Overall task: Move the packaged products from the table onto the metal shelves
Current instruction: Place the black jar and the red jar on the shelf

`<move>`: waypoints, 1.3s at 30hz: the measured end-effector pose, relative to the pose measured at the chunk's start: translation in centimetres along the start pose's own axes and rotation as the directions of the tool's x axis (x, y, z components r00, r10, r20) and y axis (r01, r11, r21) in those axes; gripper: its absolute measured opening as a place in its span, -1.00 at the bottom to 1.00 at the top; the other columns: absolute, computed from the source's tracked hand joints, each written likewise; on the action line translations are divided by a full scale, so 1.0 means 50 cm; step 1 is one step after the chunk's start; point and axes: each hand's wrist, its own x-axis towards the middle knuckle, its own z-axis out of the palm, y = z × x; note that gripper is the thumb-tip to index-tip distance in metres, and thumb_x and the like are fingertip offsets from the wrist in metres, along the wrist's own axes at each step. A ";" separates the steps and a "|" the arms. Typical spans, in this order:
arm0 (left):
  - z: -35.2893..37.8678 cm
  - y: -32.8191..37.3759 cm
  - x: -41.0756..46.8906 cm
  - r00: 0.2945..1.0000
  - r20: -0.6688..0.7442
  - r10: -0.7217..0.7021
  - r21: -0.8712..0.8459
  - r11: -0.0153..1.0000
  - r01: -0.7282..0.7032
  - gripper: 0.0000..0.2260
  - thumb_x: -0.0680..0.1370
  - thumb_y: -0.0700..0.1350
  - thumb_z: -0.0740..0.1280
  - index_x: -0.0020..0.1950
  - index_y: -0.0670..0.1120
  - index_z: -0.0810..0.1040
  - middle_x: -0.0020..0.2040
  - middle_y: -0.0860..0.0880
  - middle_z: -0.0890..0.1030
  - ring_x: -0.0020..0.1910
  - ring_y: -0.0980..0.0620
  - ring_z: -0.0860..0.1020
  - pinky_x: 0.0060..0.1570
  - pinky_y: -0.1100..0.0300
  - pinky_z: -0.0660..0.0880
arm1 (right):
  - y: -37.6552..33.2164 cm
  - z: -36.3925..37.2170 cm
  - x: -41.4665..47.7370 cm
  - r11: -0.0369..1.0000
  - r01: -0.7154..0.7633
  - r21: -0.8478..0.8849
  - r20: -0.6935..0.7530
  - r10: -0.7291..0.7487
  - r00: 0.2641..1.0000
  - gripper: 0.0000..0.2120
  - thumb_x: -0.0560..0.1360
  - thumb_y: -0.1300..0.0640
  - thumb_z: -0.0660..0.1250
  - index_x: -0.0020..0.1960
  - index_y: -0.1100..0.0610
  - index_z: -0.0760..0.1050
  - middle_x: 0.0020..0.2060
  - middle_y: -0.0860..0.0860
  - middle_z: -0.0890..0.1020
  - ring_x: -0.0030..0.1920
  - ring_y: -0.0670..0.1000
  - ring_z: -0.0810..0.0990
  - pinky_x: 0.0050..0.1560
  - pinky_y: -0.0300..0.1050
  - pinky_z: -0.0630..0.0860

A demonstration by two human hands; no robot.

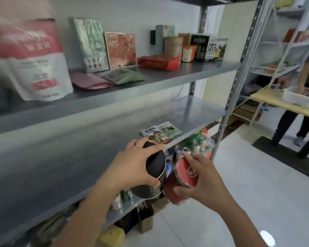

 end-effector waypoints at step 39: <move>-0.503 -0.052 0.482 0.954 -0.289 -0.077 -0.362 0.932 -0.034 -0.34 0.20 0.02 0.57 0.26 0.33 0.49 0.15 0.30 0.56 0.05 0.28 0.56 -0.04 0.28 0.54 | 0.019 -0.294 0.774 0.586 0.630 0.510 -0.578 -0.309 0.755 -0.50 0.18 -0.14 0.50 0.07 -0.23 0.41 0.07 -0.20 0.57 0.06 -0.09 0.61 -0.02 -0.03 0.62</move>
